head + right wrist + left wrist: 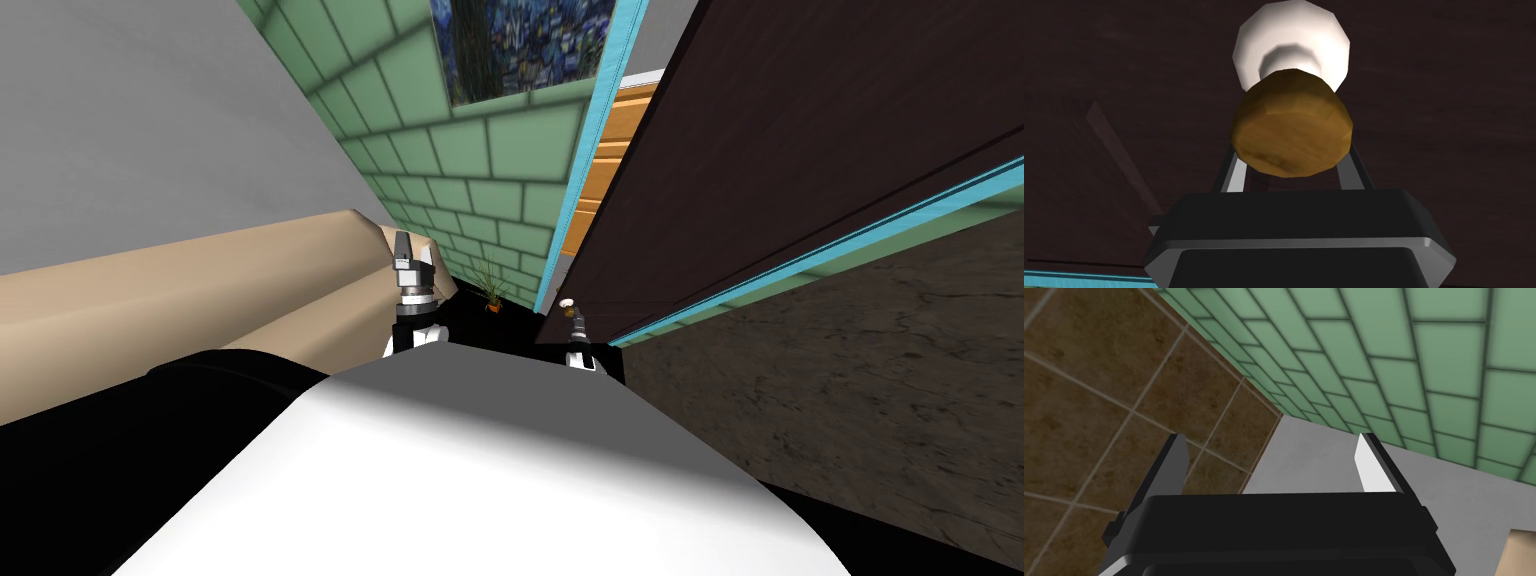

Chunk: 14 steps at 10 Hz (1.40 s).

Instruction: Pull the door open

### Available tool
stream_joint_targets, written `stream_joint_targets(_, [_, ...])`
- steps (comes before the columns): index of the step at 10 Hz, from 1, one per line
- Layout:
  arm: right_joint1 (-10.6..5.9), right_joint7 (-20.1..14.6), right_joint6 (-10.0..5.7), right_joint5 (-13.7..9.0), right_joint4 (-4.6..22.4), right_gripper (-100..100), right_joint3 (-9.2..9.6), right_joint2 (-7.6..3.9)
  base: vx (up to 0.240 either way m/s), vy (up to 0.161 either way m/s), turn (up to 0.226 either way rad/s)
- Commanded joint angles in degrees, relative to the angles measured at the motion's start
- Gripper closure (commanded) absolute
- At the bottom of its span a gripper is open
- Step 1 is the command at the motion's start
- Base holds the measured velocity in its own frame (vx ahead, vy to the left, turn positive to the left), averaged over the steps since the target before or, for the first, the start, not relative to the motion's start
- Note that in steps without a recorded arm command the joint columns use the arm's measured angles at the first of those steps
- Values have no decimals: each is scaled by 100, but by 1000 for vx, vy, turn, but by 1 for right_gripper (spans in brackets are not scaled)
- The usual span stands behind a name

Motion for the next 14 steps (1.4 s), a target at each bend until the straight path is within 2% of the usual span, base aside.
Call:
stream_joint_targets(1, [-82,-281,-127,-34,144,100,160,107,-16,-7,41])
stream_joint_targets(3, [-83,-516,-137,-106,154,100,198,87,-41,-22,79])
stream_joint_targets(5, [-83,-516,-137,-106,154,100,198,87,-3,-6,-11])
stream_joint_targets(7, [-86,-884,-155,-256,174,100,274,47,-33,-28,76])
stream_joint_targets(8, [-86,-993,-155,-256,174,100,274,47,-42,-29,56])
stream_joint_targets(10, [-86,-993,-155,-256,174,100,274,47,-12,-7,-12])
stream_joint_targets(11, [-87,-1231,-164,-330,184,100,312,27,-23,-2,43])
stream_joint_targets(12, [-87,-1231,-164,-330,121,100,312,27,-18,-22,35])
stream_joint_targets(14, [-87,-1231,-164,-330,184,100,312,27,-7,-8,19])
